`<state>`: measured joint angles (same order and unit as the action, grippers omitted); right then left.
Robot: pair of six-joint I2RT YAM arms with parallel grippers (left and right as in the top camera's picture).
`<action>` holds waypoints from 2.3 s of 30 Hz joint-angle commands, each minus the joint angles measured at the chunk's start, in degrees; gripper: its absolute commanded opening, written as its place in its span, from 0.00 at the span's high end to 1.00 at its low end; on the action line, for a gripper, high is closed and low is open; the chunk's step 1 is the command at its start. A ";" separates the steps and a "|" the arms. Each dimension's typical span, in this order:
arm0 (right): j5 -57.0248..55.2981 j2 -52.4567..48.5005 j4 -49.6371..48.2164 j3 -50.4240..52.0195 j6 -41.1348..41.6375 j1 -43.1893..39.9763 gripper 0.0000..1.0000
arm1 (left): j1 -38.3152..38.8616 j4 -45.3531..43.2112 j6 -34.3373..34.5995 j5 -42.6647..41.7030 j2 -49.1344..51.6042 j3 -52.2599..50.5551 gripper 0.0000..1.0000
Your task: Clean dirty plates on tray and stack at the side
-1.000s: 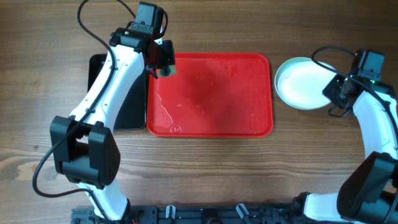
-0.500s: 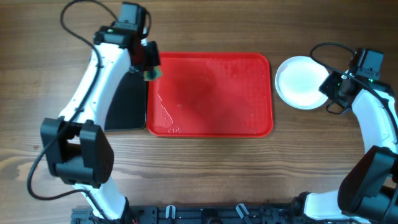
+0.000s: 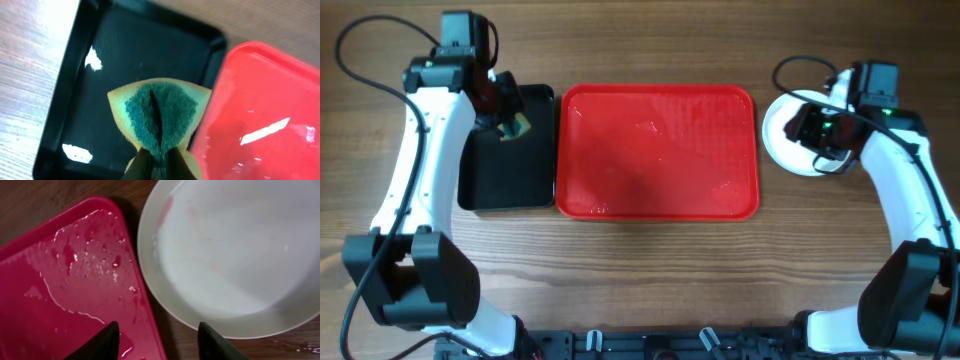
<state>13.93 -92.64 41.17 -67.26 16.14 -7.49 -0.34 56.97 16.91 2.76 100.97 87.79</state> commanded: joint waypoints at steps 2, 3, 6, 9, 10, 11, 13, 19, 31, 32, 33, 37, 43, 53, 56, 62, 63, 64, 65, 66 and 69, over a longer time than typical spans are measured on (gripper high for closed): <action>1.09 -0.11 0.11 -1.14 -1.14 2.32 0.49 | -0.98 -6.49 -3.21 1.64 3.34 -7.56 0.96; 1.11 -0.11 0.13 -1.14 -1.11 2.51 0.49 | -1.05 -7.52 -3.21 1.64 3.80 -8.26 0.96; 1.09 -0.11 0.48 -1.14 -1.11 2.82 0.49 | -1.07 -10.75 -3.19 1.64 4.87 -10.16 0.93; 0.87 -0.11 1.01 -1.14 -1.14 2.82 0.49 | -1.07 -11.26 -3.19 1.62 5.29 -10.36 0.65; 0.85 -0.11 1.14 -1.14 -1.16 2.82 0.49 | -1.07 -11.26 -3.19 1.64 5.29 -10.36 0.49; 0.85 -0.11 1.16 -1.14 -1.16 2.82 0.49 | -1.07 -11.26 -3.19 1.64 5.29 -10.36 0.32; 0.87 -0.11 1.14 -1.14 -1.14 2.82 0.52 | -1.07 -11.43 -3.21 1.70 5.29 -10.36 0.13; 0.94 1.73 4.52 -4.83 -2.67 2.82 0.52 | -1.07 -7.82 -3.21 3.56 3.04 -6.64 0.00; 6.47 14.36 14.34 -13.16 -7.17 2.82 0.50 | 1.49 1.49 -2.97 -4.52 -11.02 1.33 0.00; 6.45 15.56 15.13 -13.16 -7.15 2.82 0.50 | 1.81 1.75 -2.95 -4.70 -11.78 1.33 0.00; 6.45 16.52 15.72 -13.16 -7.17 2.82 0.50 | 2.05 1.81 -2.97 -4.68 -12.22 1.33 0.00; 6.47 23.17 18.40 -13.16 -7.15 2.82 0.50 | 2.43 1.81 -2.97 -4.68 -12.83 1.33 0.00; 9.55 34.58 21.94 -13.16 -6.80 2.82 0.00 | 2.43 1.81 -2.97 -4.68 -12.79 1.33 0.00; 5.18 46.27 23.28 -13.14 -0.28 2.82 0.00 | 2.43 1.81 -2.97 -4.68 -12.79 1.33 0.00; 3.80 46.51 24.44 -13.14 -0.33 2.82 0.00 | 2.43 1.81 -2.97 -4.68 -12.79 1.33 0.00; 3.21 47.25 21.92 -10.45 -7.74 2.71 0.00 | 2.43 1.81 -2.97 -4.68 -12.79 1.33 0.00; 3.19 48.17 19.26 -8.50 -9.77 2.71 0.00 | 2.43 1.81 -2.97 -4.68 -12.79 1.33 0.00; 3.26 49.18 17.00 -6.58 -11.32 2.73 0.00 | 2.43 1.81 -2.97 -4.68 -12.79 1.33 0.00; 3.72 50.53 14.34 -4.26 -12.66 2.73 0.00 | 2.43 1.81 -2.97 -4.68 -12.79 1.33 0.00; 4.37 52.06 11.47 -1.68 -14.01 2.73 0.00 | 2.43 1.81 -2.97 -4.68 -12.79 1.33 0.00; 6.32 58.47 2.36 8.20 -16.55 2.82 0.00 | 2.43 1.81 -2.97 -4.68 -12.79 1.33 0.00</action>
<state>18.37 -40.12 48.95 -67.42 5.30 -4.91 1.98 58.78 14.06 -1.23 88.27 88.42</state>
